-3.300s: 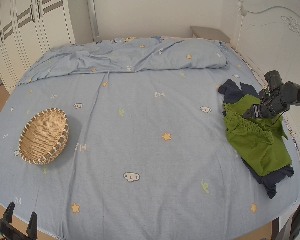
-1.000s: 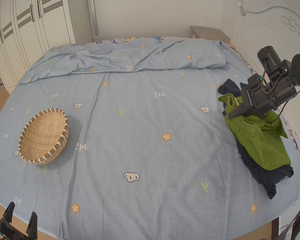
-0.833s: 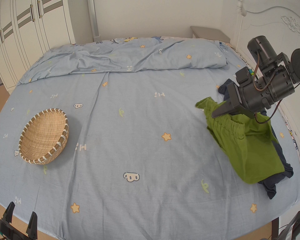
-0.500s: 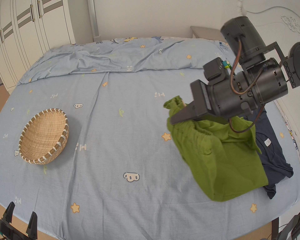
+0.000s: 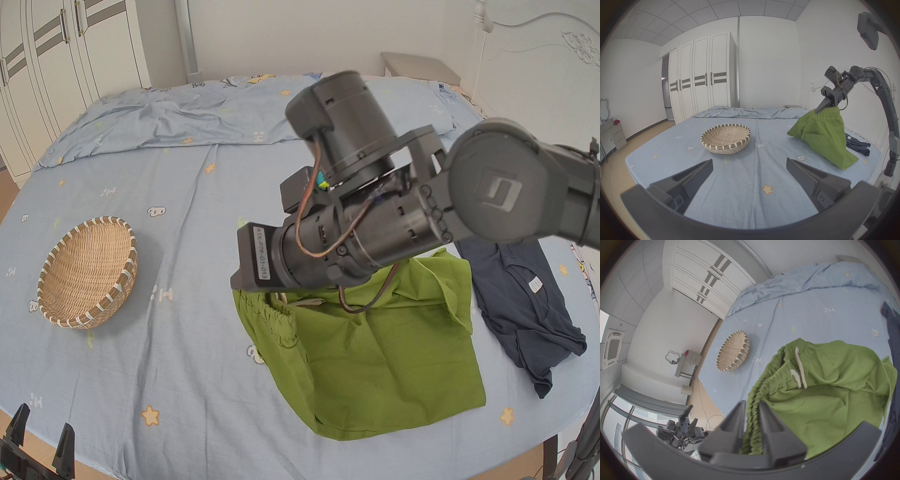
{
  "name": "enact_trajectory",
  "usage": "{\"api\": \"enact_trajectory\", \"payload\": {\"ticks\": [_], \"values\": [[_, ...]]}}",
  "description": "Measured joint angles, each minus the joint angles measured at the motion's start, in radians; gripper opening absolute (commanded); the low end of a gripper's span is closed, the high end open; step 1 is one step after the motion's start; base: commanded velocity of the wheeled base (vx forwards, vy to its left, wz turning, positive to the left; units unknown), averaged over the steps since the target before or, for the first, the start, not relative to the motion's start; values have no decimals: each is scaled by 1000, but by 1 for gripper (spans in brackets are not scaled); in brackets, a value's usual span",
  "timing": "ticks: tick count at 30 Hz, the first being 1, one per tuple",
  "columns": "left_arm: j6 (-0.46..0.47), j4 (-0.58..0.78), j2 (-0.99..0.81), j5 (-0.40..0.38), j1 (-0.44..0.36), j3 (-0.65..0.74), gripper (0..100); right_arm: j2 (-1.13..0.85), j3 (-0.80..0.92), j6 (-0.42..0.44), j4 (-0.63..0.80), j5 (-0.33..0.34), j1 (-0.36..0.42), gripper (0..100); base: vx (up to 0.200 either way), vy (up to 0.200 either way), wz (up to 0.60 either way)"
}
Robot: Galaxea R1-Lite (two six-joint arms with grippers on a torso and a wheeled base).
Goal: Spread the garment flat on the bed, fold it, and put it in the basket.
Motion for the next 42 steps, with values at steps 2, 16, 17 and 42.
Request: {"api": "enact_trajectory", "payload": {"ticks": [2, 16, 17, 42], "values": [[0, 0, 0, 0, 0, 0, 100, 22, -3, -2, 1, 1, 0, 100, 0, 0, 0], [2, 0, 0, -2, 1, 0, 100, 56, -5, -25, 114, 5, -11, 100, 0, 0, 0], [2, 0, 0, -2, 1, 0, 100, 50, -5, -25, 120, 7, -20, 100, 0, 0, 0], [64, -33, 1, -31, 3, -5, 0, -513, 870, -33, -396, 304, -492, 100, 0, 0, 0]]}}
